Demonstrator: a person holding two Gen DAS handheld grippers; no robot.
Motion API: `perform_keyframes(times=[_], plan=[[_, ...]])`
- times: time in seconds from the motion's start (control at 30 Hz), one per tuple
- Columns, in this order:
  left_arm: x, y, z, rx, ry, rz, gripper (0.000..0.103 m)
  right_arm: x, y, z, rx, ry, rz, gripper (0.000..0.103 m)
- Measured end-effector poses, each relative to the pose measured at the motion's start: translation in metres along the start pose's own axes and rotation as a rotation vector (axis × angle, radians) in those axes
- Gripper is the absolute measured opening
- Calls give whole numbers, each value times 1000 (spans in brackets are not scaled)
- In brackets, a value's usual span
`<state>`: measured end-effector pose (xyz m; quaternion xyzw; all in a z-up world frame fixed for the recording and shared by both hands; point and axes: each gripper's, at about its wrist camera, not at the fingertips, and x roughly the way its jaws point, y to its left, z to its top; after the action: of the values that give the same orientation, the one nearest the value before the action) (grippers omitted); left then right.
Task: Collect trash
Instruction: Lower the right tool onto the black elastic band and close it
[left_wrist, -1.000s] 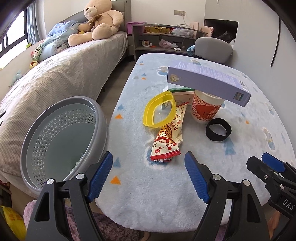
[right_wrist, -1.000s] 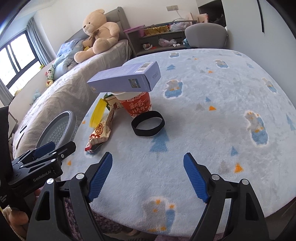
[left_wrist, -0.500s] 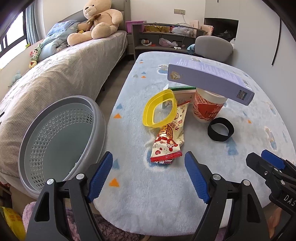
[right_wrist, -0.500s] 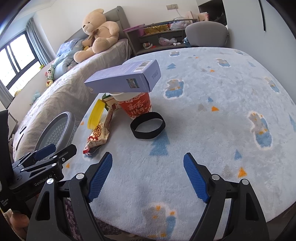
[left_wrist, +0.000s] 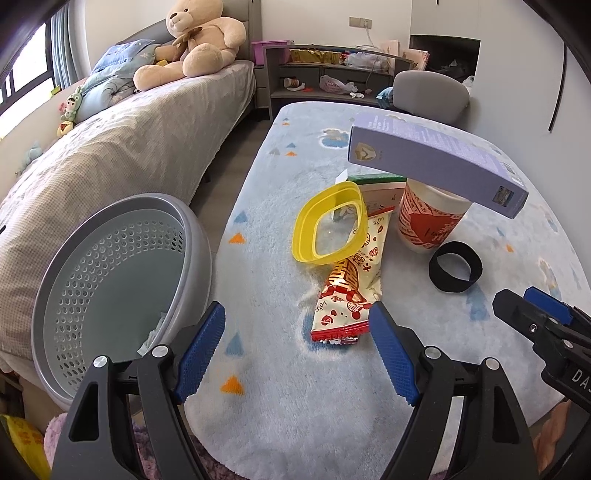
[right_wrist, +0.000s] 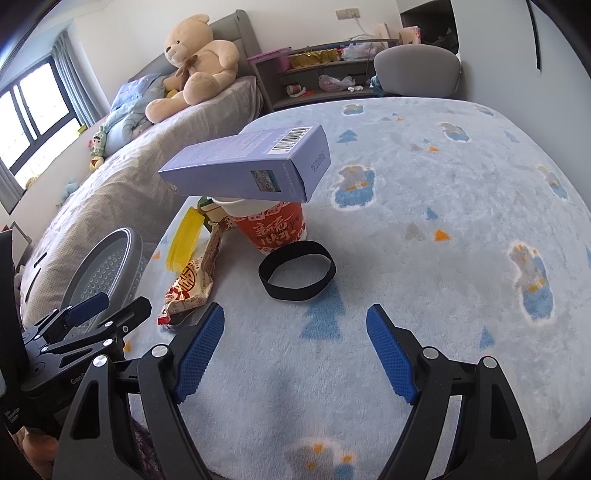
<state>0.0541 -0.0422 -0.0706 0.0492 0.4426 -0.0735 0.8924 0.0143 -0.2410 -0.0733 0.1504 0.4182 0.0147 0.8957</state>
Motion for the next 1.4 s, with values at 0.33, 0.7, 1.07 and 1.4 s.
perform_keyframes(times=[0.33,0.7,1.07,1.4], plan=[[13,6,5,-18,8,0,77,16,-5,7,-5,22,-27,78],[17,13,5,-34,14,0,77,47,9,15,-55,55,-61,78],[18,21,6,-56,9,8,77,71,20,19,-113,104,-157,77],[13,17,5,-48,4,5,77,75,30,18,-164,102,-207,53]])
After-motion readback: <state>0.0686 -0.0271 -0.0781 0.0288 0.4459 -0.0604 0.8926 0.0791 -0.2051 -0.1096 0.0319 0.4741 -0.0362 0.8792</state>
